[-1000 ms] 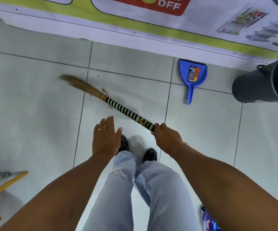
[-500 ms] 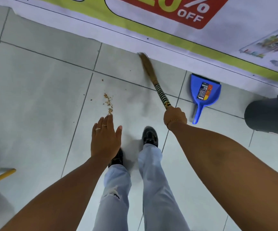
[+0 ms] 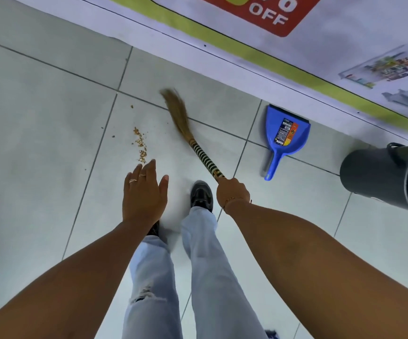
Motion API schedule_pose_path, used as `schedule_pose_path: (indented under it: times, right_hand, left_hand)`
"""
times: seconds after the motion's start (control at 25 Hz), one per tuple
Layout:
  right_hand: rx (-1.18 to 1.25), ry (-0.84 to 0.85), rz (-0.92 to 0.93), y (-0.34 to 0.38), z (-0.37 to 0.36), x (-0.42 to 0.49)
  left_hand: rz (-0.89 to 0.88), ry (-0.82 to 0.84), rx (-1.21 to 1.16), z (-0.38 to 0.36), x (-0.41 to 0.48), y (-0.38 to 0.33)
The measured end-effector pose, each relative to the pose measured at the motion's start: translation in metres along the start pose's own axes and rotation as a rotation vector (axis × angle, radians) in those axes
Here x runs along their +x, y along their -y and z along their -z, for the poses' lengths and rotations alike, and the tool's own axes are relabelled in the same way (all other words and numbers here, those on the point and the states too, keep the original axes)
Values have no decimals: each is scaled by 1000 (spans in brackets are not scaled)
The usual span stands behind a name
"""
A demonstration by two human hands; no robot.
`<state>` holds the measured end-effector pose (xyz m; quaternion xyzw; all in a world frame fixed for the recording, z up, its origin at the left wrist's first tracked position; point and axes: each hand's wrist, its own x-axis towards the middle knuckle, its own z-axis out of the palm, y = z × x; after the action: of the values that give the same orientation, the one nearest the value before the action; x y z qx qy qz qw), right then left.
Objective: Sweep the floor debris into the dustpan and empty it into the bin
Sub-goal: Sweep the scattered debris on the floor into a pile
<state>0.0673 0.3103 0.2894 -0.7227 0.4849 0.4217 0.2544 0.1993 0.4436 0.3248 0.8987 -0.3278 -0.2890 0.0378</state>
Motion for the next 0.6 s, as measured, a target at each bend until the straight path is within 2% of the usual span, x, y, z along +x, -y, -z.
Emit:
schedule_pose_path:
  times: [0.36, 0.6]
  right_hand:
    - [-69, 103, 105, -14, -48, -36]
    - [-4, -102, 147, -27, -52, -62]
  left_hand:
    - [-12, 9, -16, 0, -5, 0]
    - [18, 24, -31, 4, -12, 17]
